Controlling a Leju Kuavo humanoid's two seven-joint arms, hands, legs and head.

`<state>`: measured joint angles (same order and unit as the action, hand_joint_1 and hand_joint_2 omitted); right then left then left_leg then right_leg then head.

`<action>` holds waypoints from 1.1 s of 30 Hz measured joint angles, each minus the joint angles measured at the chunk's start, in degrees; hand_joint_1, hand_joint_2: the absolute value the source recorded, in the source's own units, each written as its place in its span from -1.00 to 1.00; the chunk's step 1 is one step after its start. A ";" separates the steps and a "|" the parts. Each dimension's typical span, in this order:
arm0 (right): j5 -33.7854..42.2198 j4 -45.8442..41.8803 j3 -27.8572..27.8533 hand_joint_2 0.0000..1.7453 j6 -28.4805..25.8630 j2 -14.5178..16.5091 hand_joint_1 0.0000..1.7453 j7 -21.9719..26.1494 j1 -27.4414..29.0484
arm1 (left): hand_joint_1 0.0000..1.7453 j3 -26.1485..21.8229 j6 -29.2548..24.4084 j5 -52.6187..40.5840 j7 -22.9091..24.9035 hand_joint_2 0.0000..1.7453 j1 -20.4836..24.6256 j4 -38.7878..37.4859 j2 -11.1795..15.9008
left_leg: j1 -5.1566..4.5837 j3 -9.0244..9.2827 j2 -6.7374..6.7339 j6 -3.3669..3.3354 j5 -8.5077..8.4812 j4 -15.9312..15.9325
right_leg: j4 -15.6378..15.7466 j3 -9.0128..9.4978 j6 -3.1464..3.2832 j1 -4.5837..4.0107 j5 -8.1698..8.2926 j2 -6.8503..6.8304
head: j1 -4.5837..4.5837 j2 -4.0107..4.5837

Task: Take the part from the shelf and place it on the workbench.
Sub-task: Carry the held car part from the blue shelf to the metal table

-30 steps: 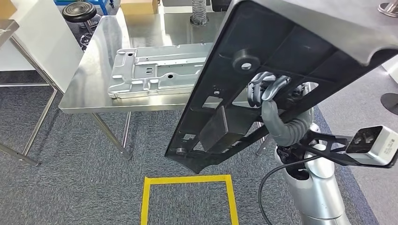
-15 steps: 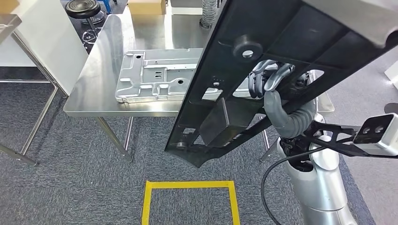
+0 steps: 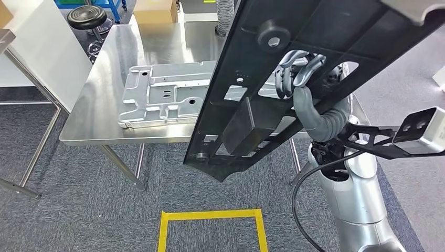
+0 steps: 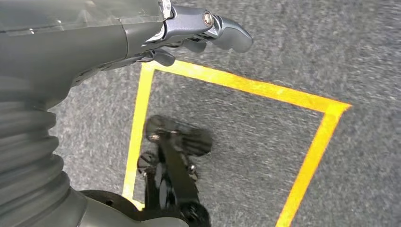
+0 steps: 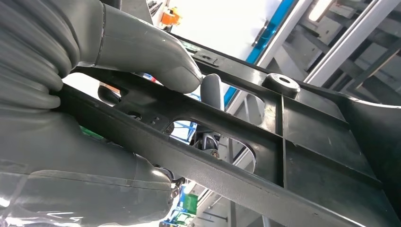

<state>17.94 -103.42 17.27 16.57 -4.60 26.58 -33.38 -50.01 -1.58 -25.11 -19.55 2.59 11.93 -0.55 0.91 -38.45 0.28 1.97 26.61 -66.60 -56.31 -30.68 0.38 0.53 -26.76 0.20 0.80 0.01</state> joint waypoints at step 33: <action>0.86 1.65 -0.26 1.00 0.50 -0.93 1.00 2.31 1.13 | -1.00 -0.32 -0.56 -0.75 -0.40 1.00 -0.15 0.01 0.58 | -0.38 2.48 -0.16 -0.60 -2.77 7.66 | -0.73 1.08 -0.10 -0.31 -1.54 0.01 | 0.02 0.00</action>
<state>18.80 -101.78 17.00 17.07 -5.53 28.89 -32.25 -50.33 -2.14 -25.87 -19.94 2.45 11.94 0.04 0.54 -35.97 0.12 1.37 23.83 -58.94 -57.03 -29.61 0.28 0.22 -28.30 0.21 0.82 0.01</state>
